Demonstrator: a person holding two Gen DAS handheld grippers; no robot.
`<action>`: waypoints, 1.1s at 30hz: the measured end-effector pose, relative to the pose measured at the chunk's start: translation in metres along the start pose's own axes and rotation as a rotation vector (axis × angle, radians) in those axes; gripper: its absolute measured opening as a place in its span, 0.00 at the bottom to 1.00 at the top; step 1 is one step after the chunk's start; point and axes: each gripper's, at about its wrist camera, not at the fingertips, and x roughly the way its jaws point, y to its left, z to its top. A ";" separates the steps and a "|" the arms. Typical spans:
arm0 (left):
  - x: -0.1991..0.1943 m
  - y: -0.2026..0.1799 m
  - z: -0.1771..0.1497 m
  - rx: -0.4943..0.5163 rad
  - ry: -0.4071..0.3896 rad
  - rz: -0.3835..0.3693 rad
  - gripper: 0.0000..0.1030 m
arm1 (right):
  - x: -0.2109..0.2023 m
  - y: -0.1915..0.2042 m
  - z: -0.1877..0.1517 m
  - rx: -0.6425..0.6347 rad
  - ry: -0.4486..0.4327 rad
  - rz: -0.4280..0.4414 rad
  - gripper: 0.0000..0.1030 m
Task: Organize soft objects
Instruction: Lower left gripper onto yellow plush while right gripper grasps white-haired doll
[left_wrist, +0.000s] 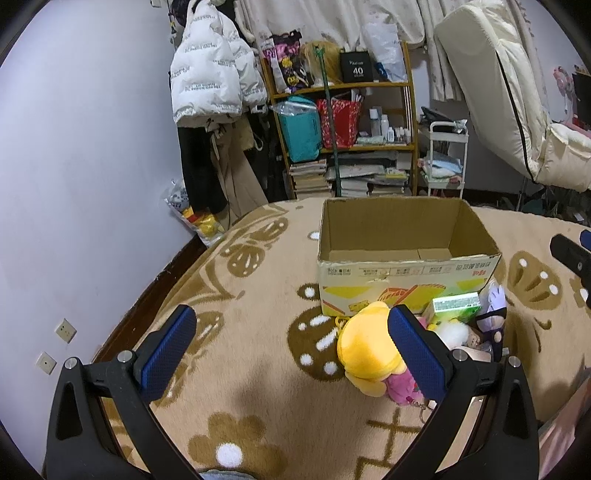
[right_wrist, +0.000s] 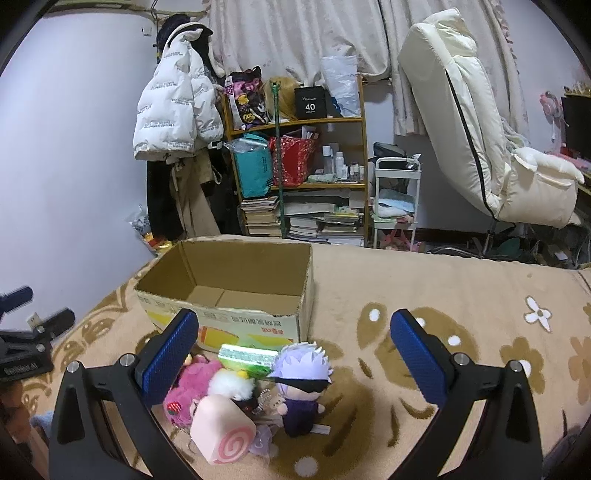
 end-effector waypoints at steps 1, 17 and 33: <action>0.002 -0.001 0.001 -0.001 0.007 -0.002 0.99 | 0.003 0.000 0.001 0.002 0.008 0.000 1.00; 0.066 -0.019 0.006 -0.041 0.177 -0.063 0.99 | 0.074 -0.012 -0.002 0.072 0.273 0.026 1.00; 0.124 -0.057 -0.011 -0.006 0.380 -0.121 0.99 | 0.131 -0.027 -0.039 0.144 0.566 0.071 0.83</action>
